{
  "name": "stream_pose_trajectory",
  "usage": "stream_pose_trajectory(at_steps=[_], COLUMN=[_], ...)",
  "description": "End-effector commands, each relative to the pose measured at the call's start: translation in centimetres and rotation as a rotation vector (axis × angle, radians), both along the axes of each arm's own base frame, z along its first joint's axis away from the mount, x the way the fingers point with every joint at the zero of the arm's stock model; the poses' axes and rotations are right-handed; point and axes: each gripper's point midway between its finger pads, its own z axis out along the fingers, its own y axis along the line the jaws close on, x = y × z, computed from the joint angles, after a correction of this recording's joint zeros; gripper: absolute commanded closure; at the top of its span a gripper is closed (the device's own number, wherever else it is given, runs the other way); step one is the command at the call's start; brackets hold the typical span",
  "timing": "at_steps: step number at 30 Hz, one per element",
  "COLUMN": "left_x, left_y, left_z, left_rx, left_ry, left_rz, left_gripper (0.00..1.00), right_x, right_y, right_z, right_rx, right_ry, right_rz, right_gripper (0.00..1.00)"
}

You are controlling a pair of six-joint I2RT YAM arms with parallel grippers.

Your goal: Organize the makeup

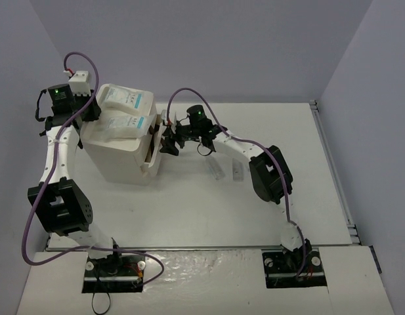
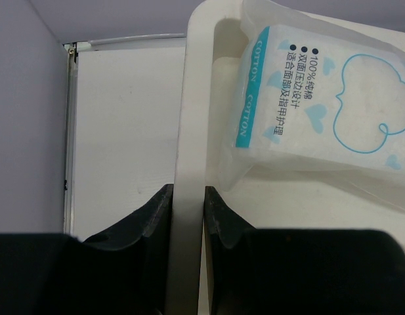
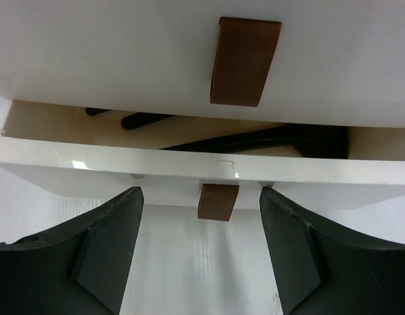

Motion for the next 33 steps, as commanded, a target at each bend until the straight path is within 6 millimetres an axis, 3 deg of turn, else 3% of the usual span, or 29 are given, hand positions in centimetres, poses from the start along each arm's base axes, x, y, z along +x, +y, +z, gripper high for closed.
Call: stream_pose_trajectory(at_steps=[1,10,15,25,33], left_x=[-0.8,-0.7,-0.7,-0.7,-0.8], left_y=[-5.6,-5.6,-5.4,-5.2,-5.1], left_z=[-4.5,-4.6,-4.9,-4.8,-4.8], left_rx=[-0.193,-0.196,-0.193,-0.185,-0.184], left_ry=[0.155,0.158,0.166,0.165,0.165], left_rz=[-0.104,-0.103,-0.093,-0.083,-0.082], left_gripper=[1.00,1.00,1.00,1.00,1.00], right_x=[0.6,0.3,0.0,0.7,1.8], right_y=[2.9,6.6,7.3,4.2,4.1], right_z=[5.2,6.8,7.1,3.4,0.0], right_rx=[0.158,0.291,0.343,0.241,0.192], right_ry=[-0.105,-0.103,-0.082,-0.046,-0.038], right_rz=[0.026,0.002,-0.005,-0.075,-0.122], right_gripper=[0.31,0.31,0.30,0.30,0.30])
